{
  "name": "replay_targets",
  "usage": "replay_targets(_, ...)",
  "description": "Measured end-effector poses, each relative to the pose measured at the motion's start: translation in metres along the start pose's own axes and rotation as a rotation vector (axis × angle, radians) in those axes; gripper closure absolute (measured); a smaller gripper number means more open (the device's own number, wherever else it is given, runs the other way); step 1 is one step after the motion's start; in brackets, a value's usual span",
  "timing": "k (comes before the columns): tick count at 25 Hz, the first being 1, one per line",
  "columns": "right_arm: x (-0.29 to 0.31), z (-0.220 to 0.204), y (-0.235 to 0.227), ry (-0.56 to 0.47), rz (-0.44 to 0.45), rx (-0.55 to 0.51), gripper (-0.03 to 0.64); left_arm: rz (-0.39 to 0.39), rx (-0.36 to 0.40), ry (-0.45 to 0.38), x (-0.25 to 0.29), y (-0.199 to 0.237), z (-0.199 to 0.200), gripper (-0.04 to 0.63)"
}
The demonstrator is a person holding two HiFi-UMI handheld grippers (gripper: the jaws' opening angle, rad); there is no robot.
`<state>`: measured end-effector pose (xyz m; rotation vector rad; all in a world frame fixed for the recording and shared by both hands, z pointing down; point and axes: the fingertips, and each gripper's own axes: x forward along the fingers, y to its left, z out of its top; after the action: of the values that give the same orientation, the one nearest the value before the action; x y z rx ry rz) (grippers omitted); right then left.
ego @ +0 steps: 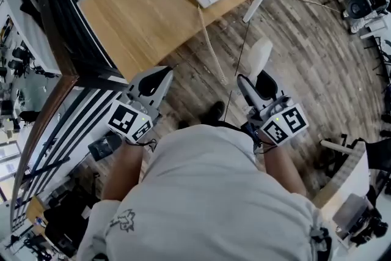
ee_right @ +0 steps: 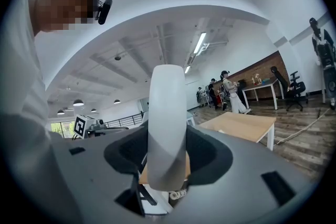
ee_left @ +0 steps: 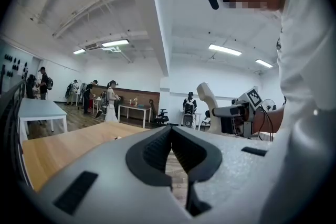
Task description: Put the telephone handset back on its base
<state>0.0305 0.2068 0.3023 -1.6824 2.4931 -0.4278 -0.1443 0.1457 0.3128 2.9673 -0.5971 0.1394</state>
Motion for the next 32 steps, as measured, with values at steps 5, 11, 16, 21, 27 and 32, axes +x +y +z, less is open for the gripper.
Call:
replay_targets(5, -0.007, 0.010, -0.054, -0.005, 0.003, 0.017, 0.393, -0.003, -0.002, 0.020, 0.057, -0.006, 0.001, 0.589)
replay_targets(11, -0.017, 0.019, -0.108, 0.006, 0.021, 0.025, 0.393, -0.009, -0.006, 0.045, 0.118, -0.018, -0.005, 0.589)
replay_targets(16, -0.030, 0.026, -0.145, -0.001, -0.003, 0.030, 0.393, -0.027, 0.008, 0.064, 0.153, -0.030, -0.005, 0.589)
replay_targets(21, -0.031, 0.025, -0.167, 0.009, -0.029, 0.038, 0.393, -0.026, 0.024, 0.080, 0.173, -0.028, -0.010, 0.589)
replay_targets(27, -0.016, 0.027, -0.184, 0.028, -0.031, 0.035, 0.393, -0.028, 0.014, 0.086, 0.193, -0.011, -0.014, 0.589)
replay_targets(32, 0.021, 0.028, -0.201, 0.047, -0.024, 0.030, 0.393, -0.025, 0.009, 0.071, 0.213, 0.022, -0.013, 0.589)
